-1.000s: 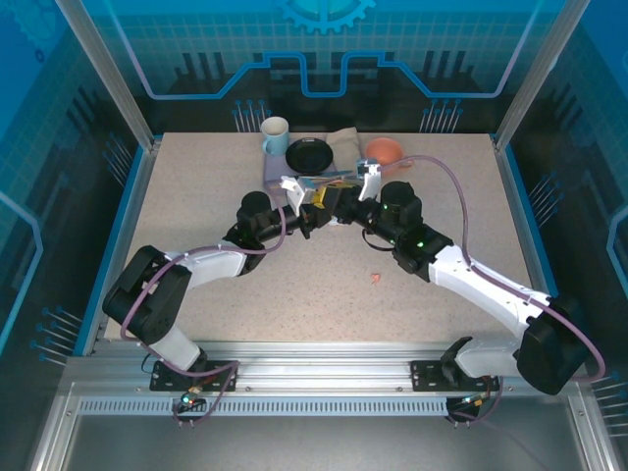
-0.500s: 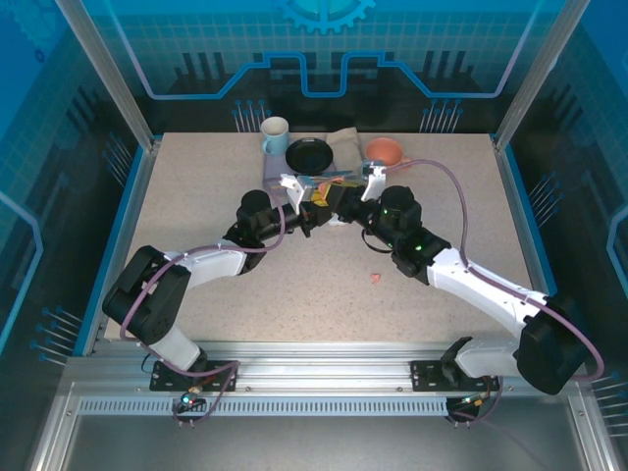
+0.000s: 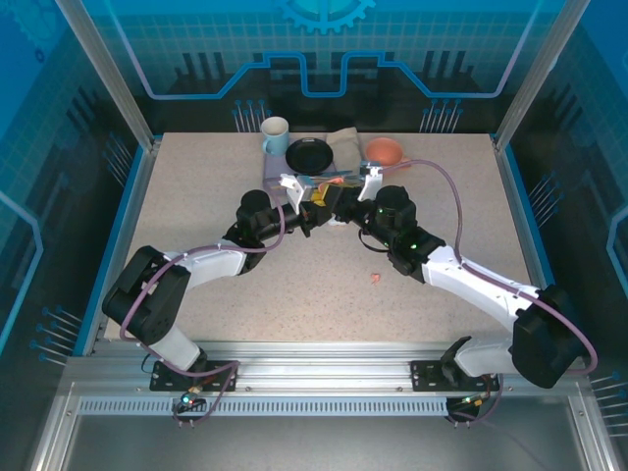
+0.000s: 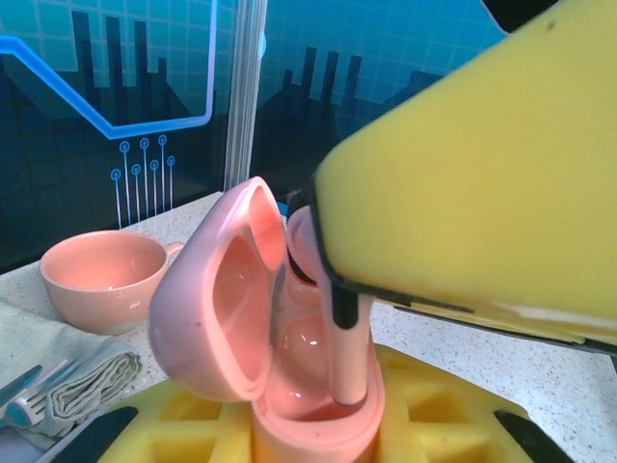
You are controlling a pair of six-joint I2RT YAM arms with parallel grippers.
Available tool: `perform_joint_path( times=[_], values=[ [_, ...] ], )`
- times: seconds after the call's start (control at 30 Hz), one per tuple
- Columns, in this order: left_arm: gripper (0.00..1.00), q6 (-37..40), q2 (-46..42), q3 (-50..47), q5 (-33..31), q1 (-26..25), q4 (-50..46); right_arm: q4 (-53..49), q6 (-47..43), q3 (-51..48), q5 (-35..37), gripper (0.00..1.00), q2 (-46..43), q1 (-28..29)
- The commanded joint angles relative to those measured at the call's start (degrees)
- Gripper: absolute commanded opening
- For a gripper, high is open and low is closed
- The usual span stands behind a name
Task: Insert wireless bluetooth earbuds into charging case
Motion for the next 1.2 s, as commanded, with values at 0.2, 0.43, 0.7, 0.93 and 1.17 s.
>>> perform_joint_path(
  times=[0.2, 0.43, 0.7, 0.93, 1.17],
  values=[
    [0.00, -0.98, -2.16, 2.27, -0.34, -0.28, 1.82, 2.18, 0.23, -0.64, 0.78, 0.21, 1.05, 1.65],
    [0.00, -1.15, -1.91, 2.59, -0.90, -0.29, 1.99, 2.28, 0.21, -3.09, 1.13, 0.20, 0.64, 2.01],
    [0.00, -1.11, -1.98, 2.95, -0.88, -0.29, 2.31, 1.42, -0.89, -4.10, 3.09, 0.20, -0.98, 1.93],
    [0.00, -1.33, -1.68, 3.12, 0.22, -0.45, 1.65, 1.36, -1.00, -2.47, 2.65, 0.19, -1.34, 0.63],
    [0.00, -0.74, -1.44, 2.83, 0.68, -0.67, 0.90, 2.19, -0.69, 0.87, 1.10, 0.17, 0.22, 0.25]
  ],
)
